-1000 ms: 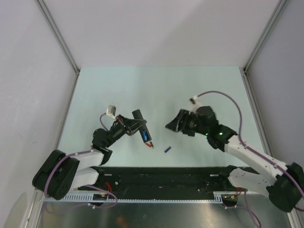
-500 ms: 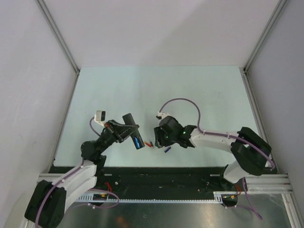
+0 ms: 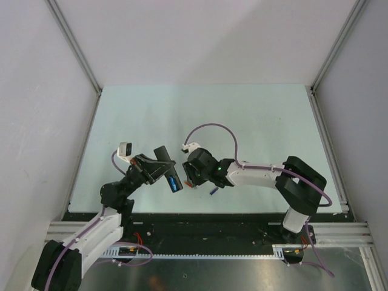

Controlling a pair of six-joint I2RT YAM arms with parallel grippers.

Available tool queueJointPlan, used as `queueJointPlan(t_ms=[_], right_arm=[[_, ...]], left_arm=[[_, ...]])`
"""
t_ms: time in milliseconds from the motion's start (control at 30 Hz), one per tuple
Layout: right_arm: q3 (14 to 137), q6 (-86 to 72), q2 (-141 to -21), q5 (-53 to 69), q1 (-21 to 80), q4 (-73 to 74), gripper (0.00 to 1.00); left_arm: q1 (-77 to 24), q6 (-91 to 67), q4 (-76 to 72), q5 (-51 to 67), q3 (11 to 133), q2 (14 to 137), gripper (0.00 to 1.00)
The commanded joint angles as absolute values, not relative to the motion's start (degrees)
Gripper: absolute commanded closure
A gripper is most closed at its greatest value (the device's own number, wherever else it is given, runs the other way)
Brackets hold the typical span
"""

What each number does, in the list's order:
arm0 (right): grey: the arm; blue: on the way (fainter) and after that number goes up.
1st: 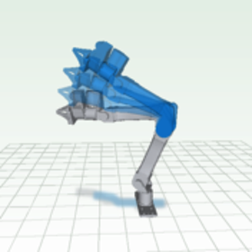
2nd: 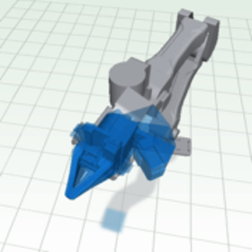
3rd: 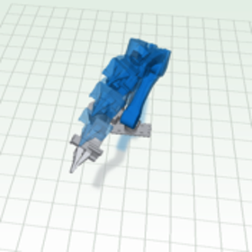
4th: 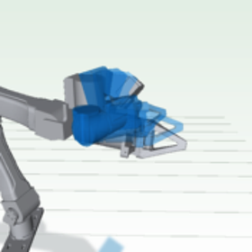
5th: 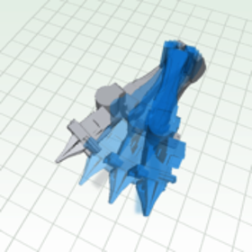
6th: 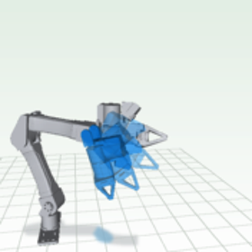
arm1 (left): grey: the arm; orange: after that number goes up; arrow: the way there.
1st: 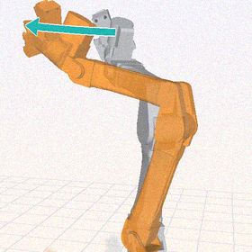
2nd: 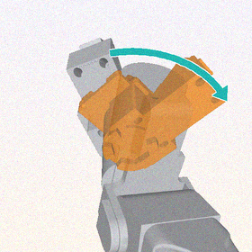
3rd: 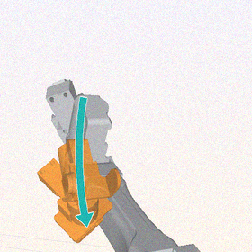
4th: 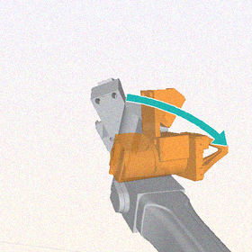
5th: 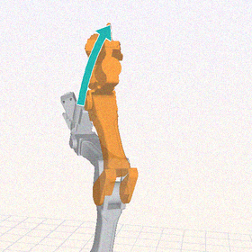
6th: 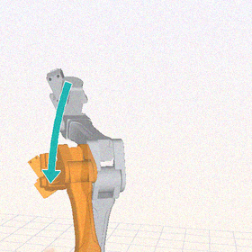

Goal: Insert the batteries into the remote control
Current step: Pick up the battery from the center of the board.

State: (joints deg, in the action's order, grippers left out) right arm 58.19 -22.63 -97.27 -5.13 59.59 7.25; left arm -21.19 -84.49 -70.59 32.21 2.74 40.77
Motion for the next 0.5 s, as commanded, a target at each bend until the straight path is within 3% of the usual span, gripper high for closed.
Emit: queueJointPlan(t_ms=[0, 467], right_arm=[[61.6, -19.2, -100.7, -3.6, 60.5, 5.2, 0.59], [63.5, -18.1, -105.0, -3.1, 61.2, 7.8, 0.62]], left_arm=[[-20.7, -84.6, -72.2, 33.1, -3.0, 38.9, 1.00], [-20.7, -84.4, -72.1, 32.9, -4.1, 38.4, 1.00]])
